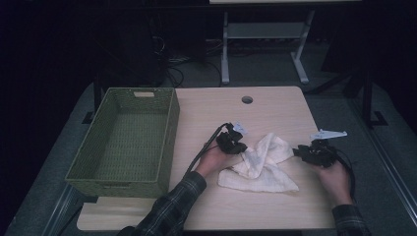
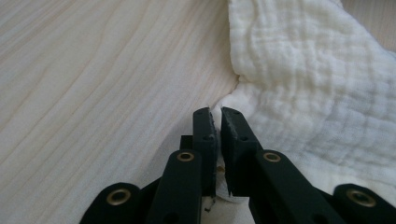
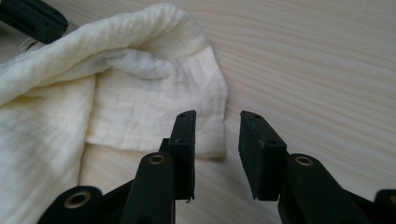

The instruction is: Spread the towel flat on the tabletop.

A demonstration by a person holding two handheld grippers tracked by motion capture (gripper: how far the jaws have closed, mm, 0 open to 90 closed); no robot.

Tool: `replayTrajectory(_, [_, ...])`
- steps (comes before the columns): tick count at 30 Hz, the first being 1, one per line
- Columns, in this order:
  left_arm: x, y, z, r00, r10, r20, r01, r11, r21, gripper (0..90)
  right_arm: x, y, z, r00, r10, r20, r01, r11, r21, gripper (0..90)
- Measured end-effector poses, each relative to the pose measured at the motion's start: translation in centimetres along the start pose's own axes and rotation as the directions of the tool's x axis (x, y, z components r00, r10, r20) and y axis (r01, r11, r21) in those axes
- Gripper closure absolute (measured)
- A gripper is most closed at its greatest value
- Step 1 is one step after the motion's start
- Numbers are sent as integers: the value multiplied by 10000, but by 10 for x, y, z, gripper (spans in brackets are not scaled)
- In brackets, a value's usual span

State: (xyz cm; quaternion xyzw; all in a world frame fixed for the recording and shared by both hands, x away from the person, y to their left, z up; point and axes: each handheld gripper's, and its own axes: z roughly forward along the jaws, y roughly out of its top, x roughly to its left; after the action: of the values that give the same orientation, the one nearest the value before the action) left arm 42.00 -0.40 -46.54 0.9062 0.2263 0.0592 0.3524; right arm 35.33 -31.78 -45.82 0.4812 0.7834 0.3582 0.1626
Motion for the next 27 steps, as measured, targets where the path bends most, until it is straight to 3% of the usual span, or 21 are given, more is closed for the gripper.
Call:
replayTrajectory(5, [3,3,-8,9998,-154,-117,150,9993,-339,860,-2,0,17,9999,141,-90,-136,9984,558,681])
replayTrajectory(7, [4,3,-10,9997,-222,-142,215,9988,-442,861,-1,0,18,9998,156,-101,-150,9986,515,699])
replayTrajectory(11, [9,6,-24,9988,-339,-354,313,9969,-727,865,0,0,18,9995,147,-263,-133,9986,520,851])
replayTrajectory(17, [15,7,-41,9964,-557,-638,486,9929,-1082,866,2,5,16,9995,-67,-301,80,9990,435,875])
replayTrajectory(23, [24,8,-65,9891,-903,-1162,716,9852,-1560,867,2,20,8,9991,-281,-332,285,9995,127,877])
replayTrajectory(24, [29,8,-74,9846,-1061,-1386,808,9809,-1770,867,1,26,7,9988,-404,-290,405,9992,20,878])
replayTrajectory(27, [35,8,-82,9795,-1194,-1623,876,9778,-1904,867,-1,32,6,9986,-470,-235,470,9989,0,878])
